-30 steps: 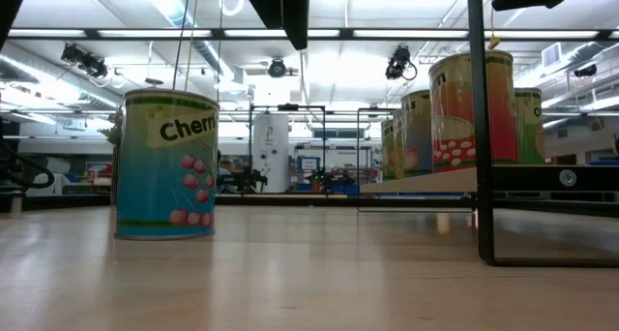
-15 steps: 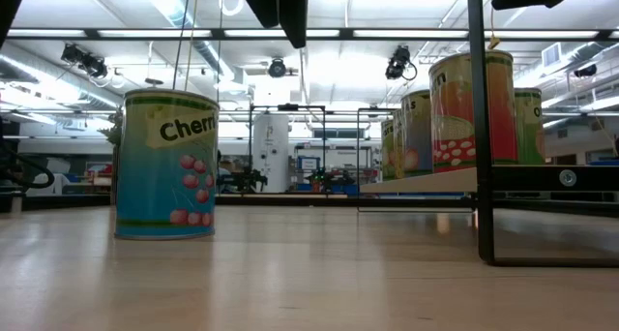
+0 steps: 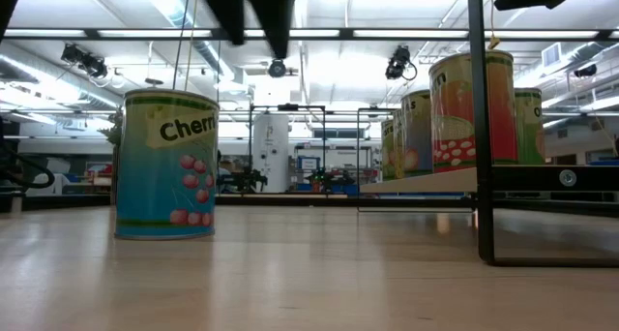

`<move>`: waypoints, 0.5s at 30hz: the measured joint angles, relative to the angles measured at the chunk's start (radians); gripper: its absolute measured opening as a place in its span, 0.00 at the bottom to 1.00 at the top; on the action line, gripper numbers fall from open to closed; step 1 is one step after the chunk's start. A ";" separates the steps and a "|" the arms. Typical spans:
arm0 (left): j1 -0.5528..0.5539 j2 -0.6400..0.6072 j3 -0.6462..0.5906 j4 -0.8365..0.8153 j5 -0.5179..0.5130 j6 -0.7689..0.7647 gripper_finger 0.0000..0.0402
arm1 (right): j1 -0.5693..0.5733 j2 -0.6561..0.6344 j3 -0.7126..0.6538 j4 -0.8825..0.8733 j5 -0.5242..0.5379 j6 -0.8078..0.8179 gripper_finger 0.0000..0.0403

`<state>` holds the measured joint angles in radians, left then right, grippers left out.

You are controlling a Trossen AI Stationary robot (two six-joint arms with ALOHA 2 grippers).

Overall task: Pick and place cans onto a shelf
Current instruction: Put the canned cherries on the shelf

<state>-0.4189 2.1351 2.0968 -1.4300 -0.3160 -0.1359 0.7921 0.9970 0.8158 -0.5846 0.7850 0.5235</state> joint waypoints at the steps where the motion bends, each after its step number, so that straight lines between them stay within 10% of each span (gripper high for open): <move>1: -0.003 -0.006 -0.026 0.003 -0.001 -0.002 0.98 | 0.000 0.000 0.000 0.000 0.000 0.000 0.92; 15: -0.003 -0.366 -0.501 0.275 -0.005 -0.120 0.97 | -0.013 0.000 0.000 0.008 0.003 -0.005 0.92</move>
<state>-0.4217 1.7688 1.5955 -1.1550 -0.3214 -0.2563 0.7792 0.9966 0.8154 -0.5770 0.7883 0.5187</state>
